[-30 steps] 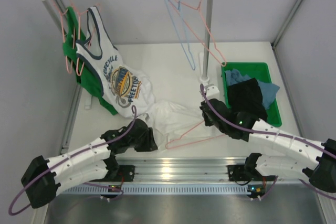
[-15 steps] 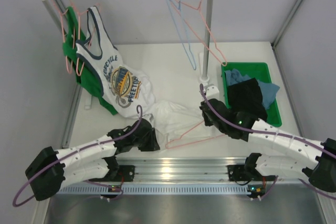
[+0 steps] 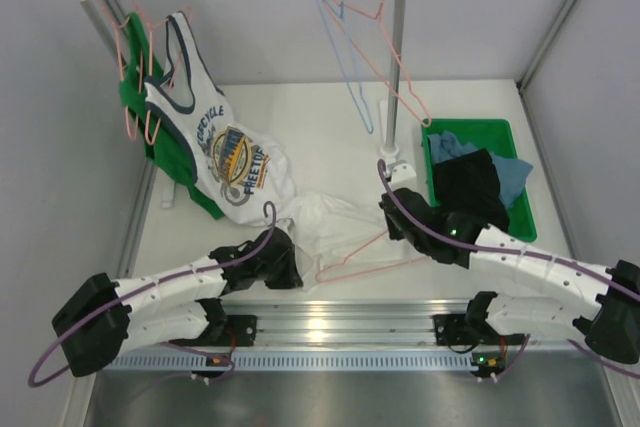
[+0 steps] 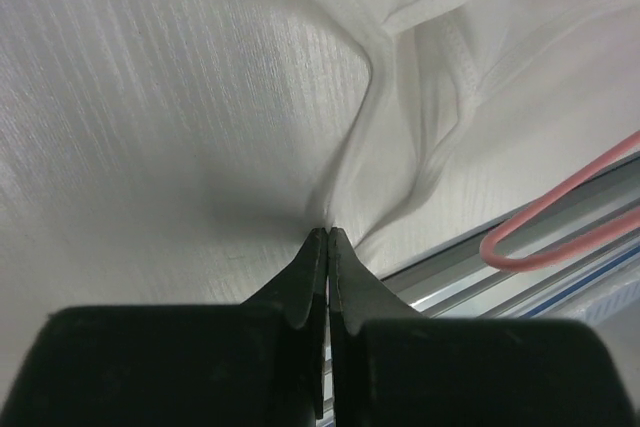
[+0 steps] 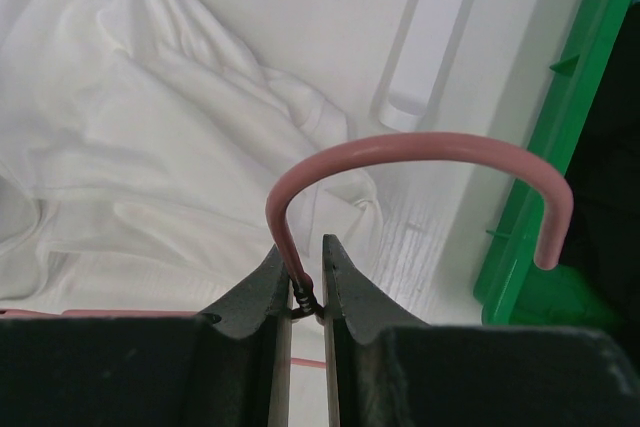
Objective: Place the tank top on the hanger
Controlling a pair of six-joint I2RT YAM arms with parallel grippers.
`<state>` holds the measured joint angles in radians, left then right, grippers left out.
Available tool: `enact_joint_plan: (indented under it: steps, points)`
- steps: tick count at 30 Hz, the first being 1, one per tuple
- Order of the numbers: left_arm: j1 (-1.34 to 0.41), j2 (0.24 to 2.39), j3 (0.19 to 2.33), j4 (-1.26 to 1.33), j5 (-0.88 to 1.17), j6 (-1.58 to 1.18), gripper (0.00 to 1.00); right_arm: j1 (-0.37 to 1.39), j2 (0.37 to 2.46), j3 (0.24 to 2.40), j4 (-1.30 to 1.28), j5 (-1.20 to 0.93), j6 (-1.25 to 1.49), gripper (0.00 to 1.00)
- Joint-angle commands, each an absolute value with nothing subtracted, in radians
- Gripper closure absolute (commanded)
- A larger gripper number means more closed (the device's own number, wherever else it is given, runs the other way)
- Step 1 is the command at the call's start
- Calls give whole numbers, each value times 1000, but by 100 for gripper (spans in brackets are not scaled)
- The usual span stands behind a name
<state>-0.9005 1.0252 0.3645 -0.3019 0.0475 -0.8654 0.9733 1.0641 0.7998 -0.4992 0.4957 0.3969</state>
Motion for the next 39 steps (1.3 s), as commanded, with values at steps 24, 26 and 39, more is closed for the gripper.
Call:
enact_joint_plan:
  steps: [24, 26, 39]
  points:
    - [-919, 920, 701, -512, -29, -784, 100, 989, 1183, 968, -433, 574, 446, 100]
    - [-919, 939, 721, -512, -32, -770, 100, 994, 1186, 982, -433, 574, 445, 100]
    - [-917, 1066, 989, -525, -66, -644, 100, 1064, 1209, 1089, -460, 632, 426, 100]
